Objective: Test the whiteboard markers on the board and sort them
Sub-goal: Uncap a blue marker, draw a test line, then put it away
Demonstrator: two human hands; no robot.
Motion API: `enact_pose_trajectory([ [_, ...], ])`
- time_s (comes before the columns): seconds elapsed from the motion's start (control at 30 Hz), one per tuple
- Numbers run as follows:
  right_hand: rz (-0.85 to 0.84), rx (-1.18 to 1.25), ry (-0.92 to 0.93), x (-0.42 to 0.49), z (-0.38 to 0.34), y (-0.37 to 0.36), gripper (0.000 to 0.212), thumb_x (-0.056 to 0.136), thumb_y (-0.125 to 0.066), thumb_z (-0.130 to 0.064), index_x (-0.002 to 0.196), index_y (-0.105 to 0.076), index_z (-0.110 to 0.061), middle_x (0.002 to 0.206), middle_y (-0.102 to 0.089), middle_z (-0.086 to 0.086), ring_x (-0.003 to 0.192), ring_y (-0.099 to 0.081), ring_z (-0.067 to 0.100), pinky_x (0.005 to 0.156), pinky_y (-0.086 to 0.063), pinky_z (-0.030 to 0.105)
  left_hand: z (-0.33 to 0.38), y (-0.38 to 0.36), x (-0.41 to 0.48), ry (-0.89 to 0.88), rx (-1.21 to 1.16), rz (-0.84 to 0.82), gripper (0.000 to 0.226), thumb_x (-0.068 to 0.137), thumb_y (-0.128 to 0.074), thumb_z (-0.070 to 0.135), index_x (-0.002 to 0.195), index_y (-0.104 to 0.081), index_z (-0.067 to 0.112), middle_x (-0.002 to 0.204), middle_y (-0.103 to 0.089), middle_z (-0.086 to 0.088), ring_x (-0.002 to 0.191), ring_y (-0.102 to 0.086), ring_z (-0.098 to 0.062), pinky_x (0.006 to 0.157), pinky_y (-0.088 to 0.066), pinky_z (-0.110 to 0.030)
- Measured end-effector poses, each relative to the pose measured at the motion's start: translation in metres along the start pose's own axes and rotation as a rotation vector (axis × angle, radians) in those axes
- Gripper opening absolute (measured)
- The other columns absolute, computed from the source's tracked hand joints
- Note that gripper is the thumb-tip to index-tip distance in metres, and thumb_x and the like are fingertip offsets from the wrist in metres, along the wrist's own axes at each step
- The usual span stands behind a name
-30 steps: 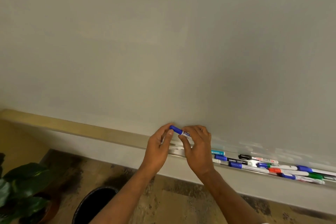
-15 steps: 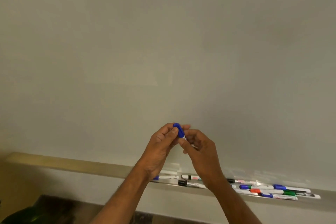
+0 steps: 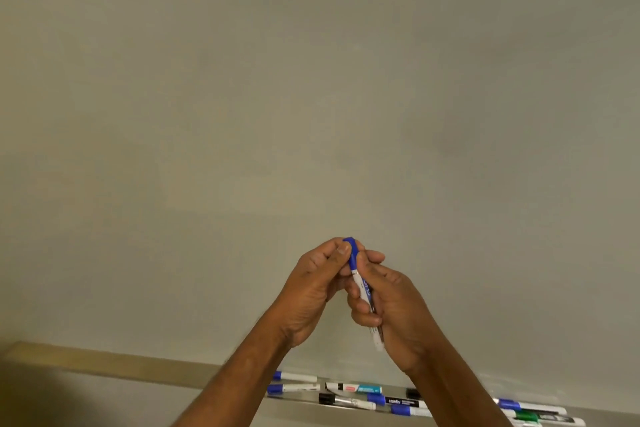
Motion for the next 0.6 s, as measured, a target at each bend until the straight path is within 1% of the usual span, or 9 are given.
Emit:
enact_pose_trajectory([
  [0.1,0.002,-0.006,0.015,0.0,-0.012,-0.001,0.034,0.087,-0.059,-0.039,0.079,-0.072,-0.008,0.064,-0.054,0.01,0.042,-0.04,0.011,0.035,-0.031,0.017,0.01,-0.007,0.003,-0.045,-0.012,0.04,0.038,0.102,-0.046,0.032,0.117,-0.066,0.003,0.117,-0.074,-0.015,0.114,-0.069,-0.03,0.101,-0.054,-0.037],
  [0.2,0.04,-0.035,0.049,0.002,-0.023,-0.003,0.037,0.086,-0.061,-0.041,0.079,-0.072,-0.006,0.061,-0.053,0.01,0.039,-0.037,0.01,0.034,-0.029,0.016,0.021,-0.01,0.01,-0.069,-0.013,0.049,0.035,0.103,-0.046,0.03,0.116,-0.066,0.004,0.113,-0.076,-0.014,0.11,-0.071,-0.029,0.098,-0.054,-0.034],
  [0.3,0.149,-0.107,0.086,0.001,-0.032,-0.005,0.045,0.087,-0.063,-0.047,0.076,-0.068,-0.004,0.056,-0.048,0.009,0.037,-0.031,0.011,0.036,-0.024,0.017,0.041,-0.005,0.022,-0.134,-0.035,0.092,0.034,0.103,-0.047,0.03,0.112,-0.063,0.002,0.11,-0.076,-0.016,0.102,-0.073,-0.027,0.093,-0.057,-0.032],
  [0.33,0.189,-0.144,0.106,0.001,-0.035,-0.005,0.047,0.087,-0.063,-0.048,0.075,-0.067,-0.004,0.056,-0.047,0.009,0.038,-0.029,0.011,0.038,-0.022,0.017,0.051,-0.001,0.027,-0.166,-0.049,0.12,0.032,0.104,-0.047,0.029,0.111,-0.062,0.003,0.109,-0.077,-0.015,0.103,-0.073,-0.026,0.09,-0.058,-0.032],
  [0.4,0.217,-0.211,0.135,0.0,-0.044,-0.007,0.051,0.085,-0.06,-0.052,0.077,-0.069,-0.003,0.058,-0.048,0.011,0.04,-0.032,0.012,0.039,-0.025,0.019,0.071,0.007,0.035,-0.246,-0.013,0.182,0.03,0.104,-0.047,0.028,0.111,-0.063,0.004,0.107,-0.077,-0.012,0.107,-0.073,-0.025,0.088,-0.059,-0.032],
  [0.47,0.178,-0.204,0.142,0.002,-0.058,-0.012,0.052,0.081,-0.056,-0.05,0.091,-0.071,-0.001,0.061,-0.052,0.012,0.041,-0.038,0.013,0.037,-0.032,0.019,0.087,0.013,0.043,-0.331,0.048,0.238,0.029,0.105,-0.048,0.028,0.112,-0.065,0.006,0.104,-0.078,-0.008,0.105,-0.074,-0.023,0.091,-0.06,-0.036],
  [0.53,0.1,-0.121,0.188,0.003,-0.077,-0.018,0.045,0.089,-0.053,-0.036,0.112,-0.066,0.0,0.066,-0.057,0.012,0.046,-0.044,0.013,0.038,-0.036,0.02,0.1,0.017,0.05,-0.403,0.078,0.292,0.025,0.105,-0.05,0.027,0.112,-0.065,0.008,0.103,-0.078,-0.007,0.102,-0.074,-0.021,0.094,-0.059,-0.04],
  [0.57,0.067,-0.093,0.253,0.002,-0.089,-0.021,0.037,0.093,-0.052,-0.026,0.12,-0.063,-0.004,0.071,-0.06,0.014,0.049,-0.046,0.014,0.04,-0.037,0.02,0.107,0.019,0.054,-0.44,0.094,0.316,0.023,0.104,-0.051,0.026,0.113,-0.065,0.01,0.103,-0.078,-0.005,0.102,-0.074,-0.02,0.095,-0.059,-0.041],
  [0.6,0.063,-0.095,0.341,0.0,-0.102,-0.023,0.032,0.094,-0.053,-0.018,0.124,-0.062,-0.011,0.078,-0.063,0.016,0.053,-0.048,0.015,0.042,-0.038,0.021,0.115,0.022,0.057,-0.485,0.12,0.337,0.021,0.104,-0.051,0.026,0.113,-0.065,0.012,0.104,-0.078,-0.003,0.103,-0.074,-0.019,0.096,-0.058,-0.042],
])
Point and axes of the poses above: each hand's wrist, its own x-axis towards the middle knuckle, its own y-axis out of the back of the hand, z = x × y, the point moved 6 cm from there along x, towards the middle knuckle
